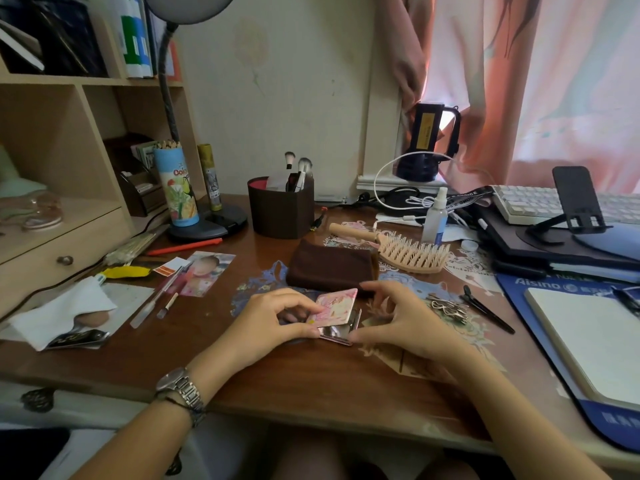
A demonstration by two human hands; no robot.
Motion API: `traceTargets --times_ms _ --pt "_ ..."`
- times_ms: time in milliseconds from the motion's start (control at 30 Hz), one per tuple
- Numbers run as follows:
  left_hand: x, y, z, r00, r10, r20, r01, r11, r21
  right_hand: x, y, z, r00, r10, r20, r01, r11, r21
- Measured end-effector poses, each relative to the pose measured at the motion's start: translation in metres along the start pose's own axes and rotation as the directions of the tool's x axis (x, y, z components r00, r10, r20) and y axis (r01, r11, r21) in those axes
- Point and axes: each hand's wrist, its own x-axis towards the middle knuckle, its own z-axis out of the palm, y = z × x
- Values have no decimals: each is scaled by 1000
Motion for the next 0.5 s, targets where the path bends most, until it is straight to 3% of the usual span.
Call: traceTargets --times_ms 133,500 --pt "0 0 0 1000 -7 17 6 999 36 0 -1 1 997 -76 13 76 996 -35" --pt "0 -1 -1 999 -41 -22 41 999 18 -1 -1 2 999 -42 -8 39 976 -215"
